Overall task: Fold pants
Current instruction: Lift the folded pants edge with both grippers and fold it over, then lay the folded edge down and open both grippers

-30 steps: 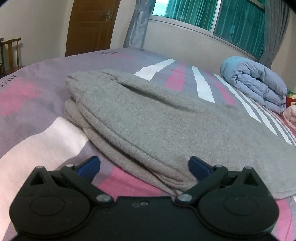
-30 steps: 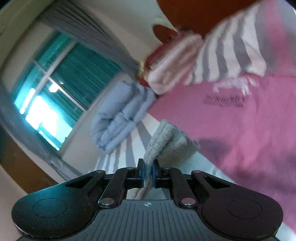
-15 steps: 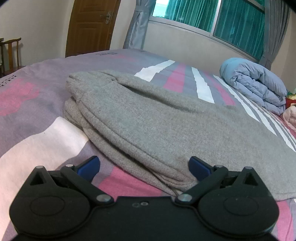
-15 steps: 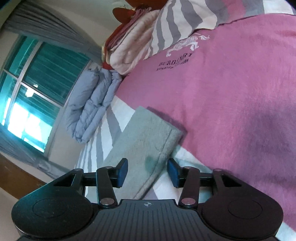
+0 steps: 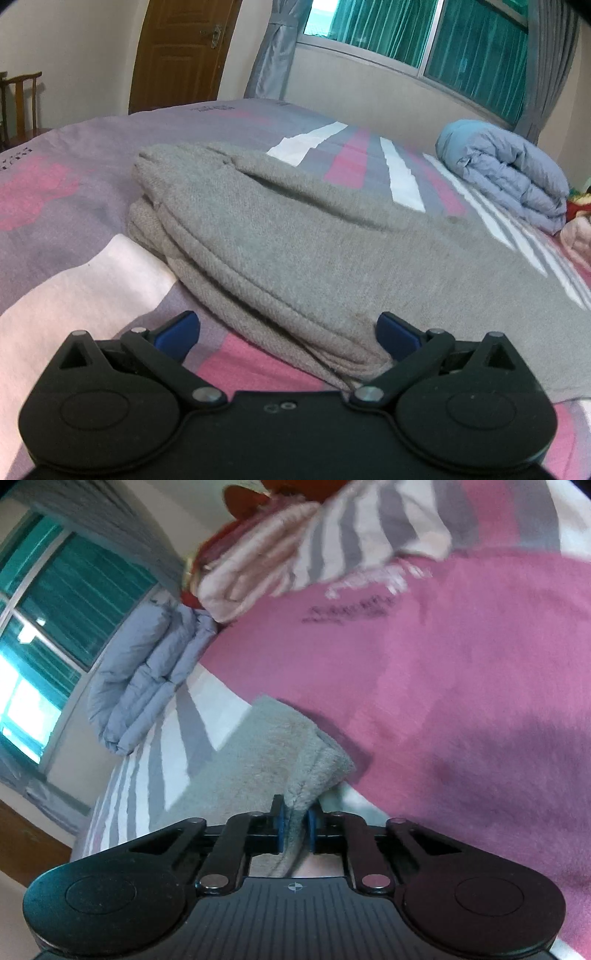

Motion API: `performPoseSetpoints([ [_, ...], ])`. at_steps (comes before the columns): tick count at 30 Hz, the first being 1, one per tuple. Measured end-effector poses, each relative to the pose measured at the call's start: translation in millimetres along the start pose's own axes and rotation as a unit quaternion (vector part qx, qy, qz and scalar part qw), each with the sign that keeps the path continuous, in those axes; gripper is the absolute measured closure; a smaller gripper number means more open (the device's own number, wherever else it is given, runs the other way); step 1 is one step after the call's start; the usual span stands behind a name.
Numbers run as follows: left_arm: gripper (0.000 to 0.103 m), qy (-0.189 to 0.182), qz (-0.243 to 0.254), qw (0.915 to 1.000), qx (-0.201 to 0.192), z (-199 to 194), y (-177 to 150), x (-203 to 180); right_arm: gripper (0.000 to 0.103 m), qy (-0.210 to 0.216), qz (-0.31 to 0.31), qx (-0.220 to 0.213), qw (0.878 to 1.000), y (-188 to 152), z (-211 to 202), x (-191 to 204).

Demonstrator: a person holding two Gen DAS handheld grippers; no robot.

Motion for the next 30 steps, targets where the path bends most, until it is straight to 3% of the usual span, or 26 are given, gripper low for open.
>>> performPoseSetpoints([
  [7, 0.007, 0.010, -0.052, 0.9975, -0.047, -26, 19, 34, 0.093, 0.054, -0.114, -0.052, 0.991, 2, -34, 102],
  [10, 0.007, 0.033, -0.041, 0.9981, -0.030, -31, 18, 50, 0.093, 0.093, -0.162, -0.059, 0.980, -16, -40, 162],
  [14, 0.006, 0.024, -0.013, 0.9993, -0.027, -39, 3, 64, 0.093, 0.150, -0.208, -0.044, 0.966, -61, -36, 235],
  [17, 0.006, 0.028, 0.037, 0.9981, -0.041, -43, -13, 58, 0.093, 0.189, -0.241, -0.013, 0.952, -113, -26, 280],
  [20, 0.006, 0.042, 0.078, 0.9944, -0.057, -46, -27, 48, 0.092, 0.211, -0.289, 0.058, 0.932, -190, -2, 312],
  [21, 0.006, 0.042, 0.075, 0.9944, -0.061, -46, -29, 48, 0.088, 0.220, -0.310, 0.092, 0.920, -217, 8, 318],
  [23, 0.006, 0.034, 0.060, 0.9957, -0.061, -47, -29, 51, 0.084, 0.232, -0.363, 0.207, 0.878, -281, 32, 327],
  [24, 0.006, 0.029, 0.054, 0.9963, -0.060, -49, -29, 55, 0.081, 0.217, -0.403, 0.211, 0.864, -306, 33, 328],
  [25, 0.006, 0.024, 0.049, 0.9967, -0.060, -50, -28, 56, 0.072, 0.212, -0.427, 0.174, 0.862, -315, 24, 330],
  [27, 0.006, 0.023, 0.051, 0.9966, -0.060, -49, -28, 56, 0.057, 0.231, -0.417, 0.171, 0.862, -318, 14, 334],
  [30, 0.006, 0.024, 0.051, 0.9965, -0.062, -47, -28, 56, 0.057, 0.264, -0.404, 0.163, 0.861, -313, -3, 336],
])
Point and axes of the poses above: each gripper's, at about its wrist camera, not at the fingertips, and z roughly the way its jaws point, x to its left, y to its top, the point moved 2 cm from there along z, roughly the way its jaws point, and after that the axes turned 3 degrees about -z, right-handed, at the moved point
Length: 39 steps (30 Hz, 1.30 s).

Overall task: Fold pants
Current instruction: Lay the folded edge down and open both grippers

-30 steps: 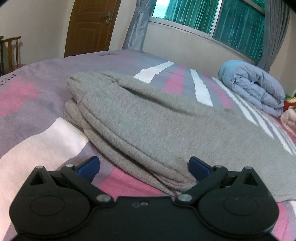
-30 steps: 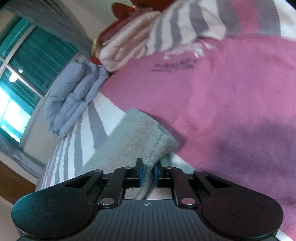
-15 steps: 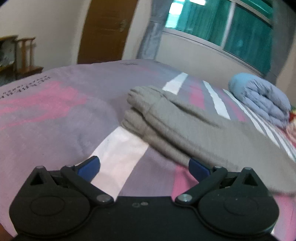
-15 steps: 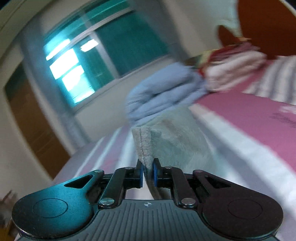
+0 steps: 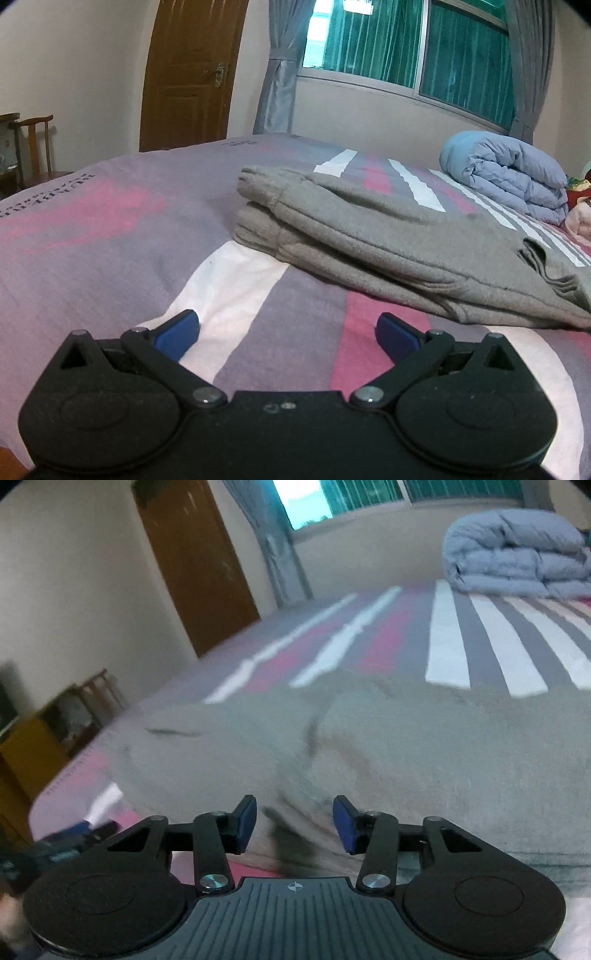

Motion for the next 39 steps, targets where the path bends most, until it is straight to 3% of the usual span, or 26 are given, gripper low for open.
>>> performPoseSetpoints([
  [2, 0.006, 0.001, -0.006, 1.0000, 0.002, 0, 1, 1, 0.057, 0.001, 0.000, -0.016, 1.000, 4, -7, 1],
  [6, 0.006, -0.005, -0.034, 0.9994, 0.009, -2, 5, 7, 0.057, -0.026, 0.008, -0.008, 1.000, 9, 4, -5],
  [7, 0.006, -0.006, -0.034, 0.9993, 0.012, -2, 6, 7, 0.057, -0.042, 0.009, 0.002, 0.999, 9, 7, -3],
  [9, 0.006, -0.007, -0.026, 0.9994, 0.019, -1, 7, 7, 0.057, -0.023, 0.018, 0.014, 0.999, 4, 11, -1],
  [11, 0.006, -0.010, -0.022, 0.9994, 0.024, -2, 8, 7, 0.057, -0.043, -0.006, 0.016, 0.999, -1, 15, 7],
  [14, 0.006, -0.014, -0.023, 0.9992, 0.029, -1, 9, 8, 0.058, -0.061, 0.008, 0.011, 0.998, 0, 20, 6],
  [17, 0.006, -0.006, -0.007, 0.9993, 0.037, 2, 9, 5, 0.072, -0.070, -0.001, 0.024, 0.997, 2, 28, 9],
  [18, 0.006, -0.003, -0.002, 0.9992, 0.039, 3, 9, 3, 0.084, -0.066, -0.002, 0.027, 0.997, 4, 29, 10],
  [22, 0.006, -0.001, 0.003, 0.9991, 0.042, 3, 8, 3, 0.085, -0.050, 0.021, 0.032, 0.998, 7, 27, 2],
  [26, 0.006, -0.001, 0.004, 0.9992, 0.041, 2, 7, 3, 0.087, -0.031, 0.058, 0.006, 0.998, 15, 12, -5],
  [30, 0.006, 0.005, 0.007, 0.9994, 0.035, 2, 5, 1, 0.087, -0.014, 0.025, -0.017, 0.999, 20, -4, 9],
  [33, 0.006, 0.009, 0.007, 0.9994, 0.034, 3, 5, -1, 0.085, 0.000, 0.000, 0.057, 0.998, 3, 19, 12],
  [34, 0.006, 0.009, 0.007, 0.9993, 0.034, 3, 5, -1, 0.084, 0.004, -0.013, 0.060, 0.998, -3, 22, 12],
  [37, 0.006, 0.008, 0.007, 0.9994, 0.034, 2, 5, -1, 0.080, 0.006, -0.013, 0.042, 0.999, 3, 12, 14],
  [39, 0.006, 0.008, 0.006, 0.9994, 0.034, 2, 5, -1, 0.080, 0.013, -0.014, -0.006, 1.000, 10, -9, 13],
])
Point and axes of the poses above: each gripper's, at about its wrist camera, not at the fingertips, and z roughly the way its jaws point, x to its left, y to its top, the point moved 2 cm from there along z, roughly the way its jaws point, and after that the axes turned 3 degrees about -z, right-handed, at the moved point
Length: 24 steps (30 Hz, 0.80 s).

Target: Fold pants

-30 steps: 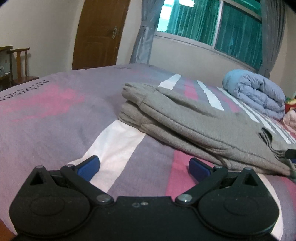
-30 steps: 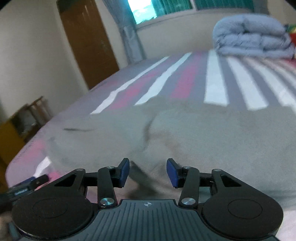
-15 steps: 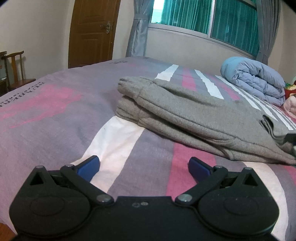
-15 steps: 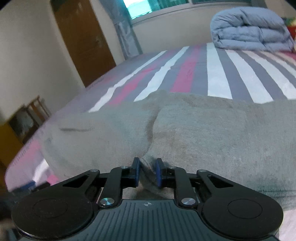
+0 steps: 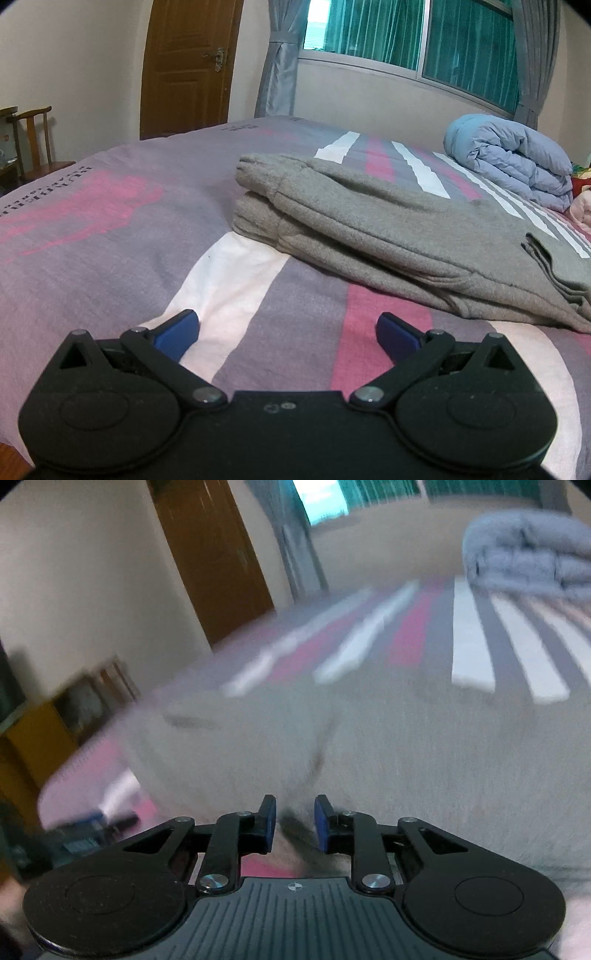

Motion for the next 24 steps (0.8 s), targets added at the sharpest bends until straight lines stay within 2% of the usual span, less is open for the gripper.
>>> performPoseSetpoints([
  [4, 0.006, -0.002, 0.000, 1.0000, 0.000, 0, 0, 1, 0.080, -0.082, 0.017, -0.071, 0.994, 6, -46, -25],
  [7, 0.006, 0.000, 0.001, 1.0000, -0.003, 0, -1, 0, 0.080, -0.189, 0.044, -0.107, 0.975, -4, -87, -64],
  [9, 0.006, 0.006, 0.000, 1.0000, -0.005, 1, -1, -2, 0.080, -0.252, 0.072, -0.099, 0.960, -15, -102, -93],
  [10, 0.006, 0.009, 0.000, 1.0000, -0.005, 1, -1, -3, 0.080, -0.276, 0.089, -0.072, 0.954, -23, -102, -110],
  [11, 0.006, 0.011, -0.001, 0.9999, -0.004, 2, -1, -3, 0.080, -0.276, 0.115, -0.025, 0.954, -32, -96, -128],
  [12, 0.006, 0.013, 0.000, 0.9999, -0.002, 2, 0, -4, 0.080, -0.250, 0.135, 0.016, 0.959, -39, -89, -143],
  [14, 0.006, 0.012, 0.002, 0.9999, -0.001, 3, 1, -4, 0.080, -0.239, 0.128, -0.006, 0.963, -31, -100, -144],
  [16, 0.006, 0.012, 0.000, 0.9999, 0.001, 2, 2, -3, 0.080, -0.239, 0.114, -0.052, 0.963, -16, -110, -143],
  [18, 0.006, 0.010, -0.035, 0.9993, -0.008, -4, 10, 0, 0.080, -0.243, 0.117, -0.068, 0.961, -7, -108, -146],
  [19, 0.006, 0.004, -0.057, 0.9982, -0.016, -4, 13, 2, 0.080, -0.239, 0.129, -0.050, 0.961, -6, -98, -153],
  [21, 0.006, -0.005, -0.096, 0.9953, -0.015, 2, 22, 4, 0.080, -0.228, 0.133, 0.033, 0.964, -12, -67, -168],
  [24, 0.006, 0.017, -0.073, 0.9972, -0.001, 19, 36, 0, 0.080, -0.227, 0.102, -0.006, 0.969, 2, -68, -161],
])
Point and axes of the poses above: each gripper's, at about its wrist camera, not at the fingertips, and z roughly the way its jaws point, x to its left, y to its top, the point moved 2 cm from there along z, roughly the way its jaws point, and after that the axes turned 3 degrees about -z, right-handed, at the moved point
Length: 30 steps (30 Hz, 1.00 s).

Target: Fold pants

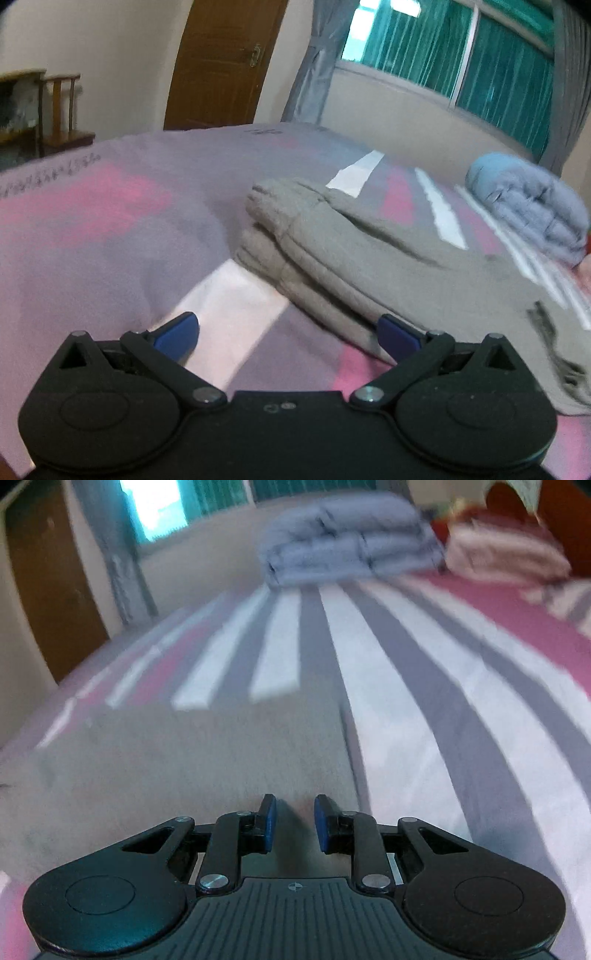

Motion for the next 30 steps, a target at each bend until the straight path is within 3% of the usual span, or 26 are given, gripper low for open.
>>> performPoseSetpoints([
  [4, 0.005, 0.005, 0.008, 0.9997, 0.022, 22, 7, -3, 0.080, -0.003, 0.018, -0.053, 0.998, 24, 3, 0],
  [5, 0.005, 0.004, 0.006, 0.9997, 0.022, 24, 9, -2, 0.080, -0.003, 0.018, -0.038, 0.999, 27, 16, -1],
  [7, 0.005, 0.000, 0.004, 0.9997, 0.025, 26, 11, -1, 0.080, -0.007, 0.005, 0.037, 0.999, 24, 50, -4],
  [9, 0.005, -0.007, 0.000, 0.9997, 0.025, 27, 11, 2, 0.080, -0.008, 0.004, 0.022, 1.000, 33, 45, -1],
  [12, 0.005, -0.013, -0.010, 0.9997, 0.020, 27, 7, 5, 0.080, 0.001, 0.004, -0.046, 0.999, 40, 28, 3],
  [14, 0.005, -0.011, -0.010, 0.9997, 0.021, 26, 6, 4, 0.079, -0.001, 0.006, 0.026, 1.000, 31, 54, 2],
  [16, 0.006, -0.010, -0.025, 0.9993, 0.026, 20, 10, 5, 0.079, 0.004, -0.006, 0.018, 1.000, 27, 48, 3],
  [18, 0.006, -0.037, -0.057, 0.9976, 0.013, 10, 12, 7, 0.078, 0.015, -0.003, -0.020, 1.000, 25, 21, 0],
  [22, 0.008, -0.083, -0.127, 0.9881, 0.027, 16, 15, 11, 0.060, 0.020, 0.008, -0.070, 0.997, 8, -30, -19],
  [24, 0.008, -0.093, -0.156, 0.9827, 0.036, 23, 16, 16, 0.060, 0.009, 0.014, -0.080, 0.997, -4, -48, -33],
  [27, 0.008, -0.121, -0.219, 0.9669, 0.050, 34, 18, 28, 0.060, -0.018, 0.028, -0.082, 0.996, -14, -76, -51],
  [30, 0.006, -0.137, -0.242, 0.9583, 0.065, 50, 22, 35, 0.060, -0.035, 0.077, -0.099, 0.991, -21, -95, -66],
])
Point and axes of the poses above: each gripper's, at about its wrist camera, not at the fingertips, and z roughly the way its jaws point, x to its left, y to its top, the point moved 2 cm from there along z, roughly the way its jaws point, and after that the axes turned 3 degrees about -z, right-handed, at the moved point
